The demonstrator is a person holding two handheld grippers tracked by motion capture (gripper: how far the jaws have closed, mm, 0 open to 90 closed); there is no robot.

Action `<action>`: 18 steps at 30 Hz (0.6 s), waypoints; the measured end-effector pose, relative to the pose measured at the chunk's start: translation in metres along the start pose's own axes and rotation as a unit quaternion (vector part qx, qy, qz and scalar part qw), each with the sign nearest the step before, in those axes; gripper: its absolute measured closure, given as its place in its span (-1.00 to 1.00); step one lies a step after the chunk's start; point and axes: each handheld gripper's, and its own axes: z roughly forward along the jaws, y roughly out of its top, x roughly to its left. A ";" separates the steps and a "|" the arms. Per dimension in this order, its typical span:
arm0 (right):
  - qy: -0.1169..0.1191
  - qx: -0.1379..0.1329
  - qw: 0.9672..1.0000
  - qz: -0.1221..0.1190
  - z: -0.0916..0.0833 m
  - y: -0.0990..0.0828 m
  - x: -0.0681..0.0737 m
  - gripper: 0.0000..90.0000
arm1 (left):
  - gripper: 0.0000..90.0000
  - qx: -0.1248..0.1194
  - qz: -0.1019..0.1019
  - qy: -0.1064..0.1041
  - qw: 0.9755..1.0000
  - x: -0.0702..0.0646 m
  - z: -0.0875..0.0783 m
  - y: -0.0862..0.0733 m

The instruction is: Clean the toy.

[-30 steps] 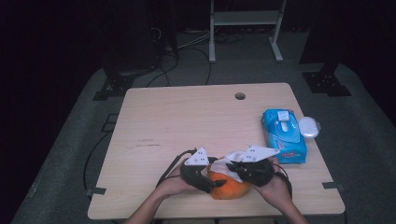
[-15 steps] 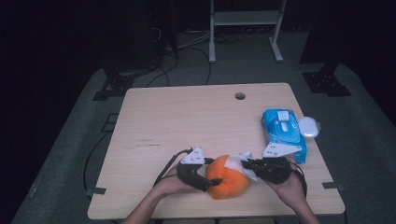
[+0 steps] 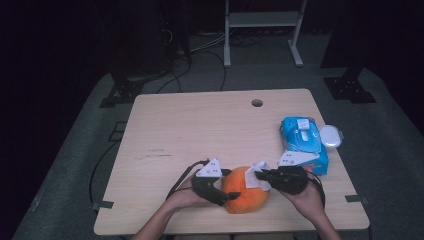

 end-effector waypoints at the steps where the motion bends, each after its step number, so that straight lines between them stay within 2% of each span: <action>1: -0.001 0.008 1.000 -0.003 0.003 -0.002 0.000 0.90 | -0.64 -0.004 -0.008 -0.004 1.000 0.001 -0.002 0.001; 3: 0.005 0.017 1.000 0.005 0.006 -0.007 -0.001 0.91 | -0.77 -0.011 -0.020 -0.006 1.000 0.004 -0.005 0.003; 5: 0.018 0.020 1.000 0.001 0.005 -0.009 -0.001 0.91 | -0.83 -0.021 -0.032 -0.004 0.999 0.007 -0.006 0.004; 7: 0.028 0.023 0.999 -0.004 0.005 -0.009 0.002 0.91 | -0.89 -0.013 -0.040 -0.007 0.999 0.009 -0.002 0.003; 9: 0.033 0.023 0.999 -0.009 0.005 -0.009 0.003 0.91 | -0.92 0.000 -0.047 -0.026 0.999 0.008 0.005 -0.001; 10: 0.034 0.023 0.999 -0.009 0.005 -0.009 0.003 0.91 | -0.92 0.005 -0.045 -0.033 0.998 0.006 0.011 -0.004; 12: 0.033 0.024 0.999 -0.008 0.006 -0.009 0.003 0.91 | -0.87 -0.001 -0.041 -0.031 0.999 0.005 0.014 -0.005; 15: 0.013 0.012 1.000 -0.005 0.003 -0.008 0.002 0.91 | -0.42 -0.011 -0.009 -0.009 1.000 0.004 0.007 0.001; 16: 0.009 0.003 1.000 0.000 0.001 -0.007 0.001 0.91 | -0.35 -0.018 0.009 0.007 1.000 0.003 0.005 0.004; 17: 0.004 -0.005 1.000 0.003 0.000 -0.006 0.001 0.91 | -0.29 -0.025 0.033 0.029 0.999 0.001 0.002 0.007; 18: -0.004 -0.013 1.000 0.003 -0.001 -0.005 0.001 0.91 | -0.27 -0.031 0.058 0.049 0.997 0.000 0.000 0.011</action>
